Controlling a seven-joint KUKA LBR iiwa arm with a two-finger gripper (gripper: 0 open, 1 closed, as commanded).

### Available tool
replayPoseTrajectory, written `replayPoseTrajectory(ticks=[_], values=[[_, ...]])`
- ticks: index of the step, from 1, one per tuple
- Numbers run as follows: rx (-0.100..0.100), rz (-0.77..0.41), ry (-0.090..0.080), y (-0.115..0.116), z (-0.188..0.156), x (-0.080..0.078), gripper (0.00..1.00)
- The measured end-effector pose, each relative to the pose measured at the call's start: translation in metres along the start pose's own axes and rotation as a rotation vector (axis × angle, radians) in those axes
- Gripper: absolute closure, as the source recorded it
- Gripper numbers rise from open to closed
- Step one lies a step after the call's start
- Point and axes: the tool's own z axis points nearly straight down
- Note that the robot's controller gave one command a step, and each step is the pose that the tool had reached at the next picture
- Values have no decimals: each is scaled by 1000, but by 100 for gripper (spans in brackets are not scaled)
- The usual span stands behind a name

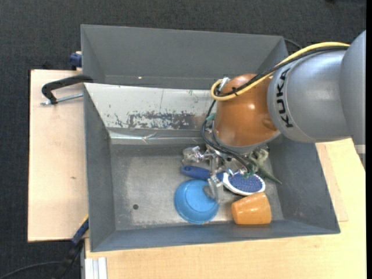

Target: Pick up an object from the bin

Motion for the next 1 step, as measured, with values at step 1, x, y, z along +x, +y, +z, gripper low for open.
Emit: replayPoseTrajectory(ticks=[1], values=[[4,2,-14,-1,-3,-3,100]])
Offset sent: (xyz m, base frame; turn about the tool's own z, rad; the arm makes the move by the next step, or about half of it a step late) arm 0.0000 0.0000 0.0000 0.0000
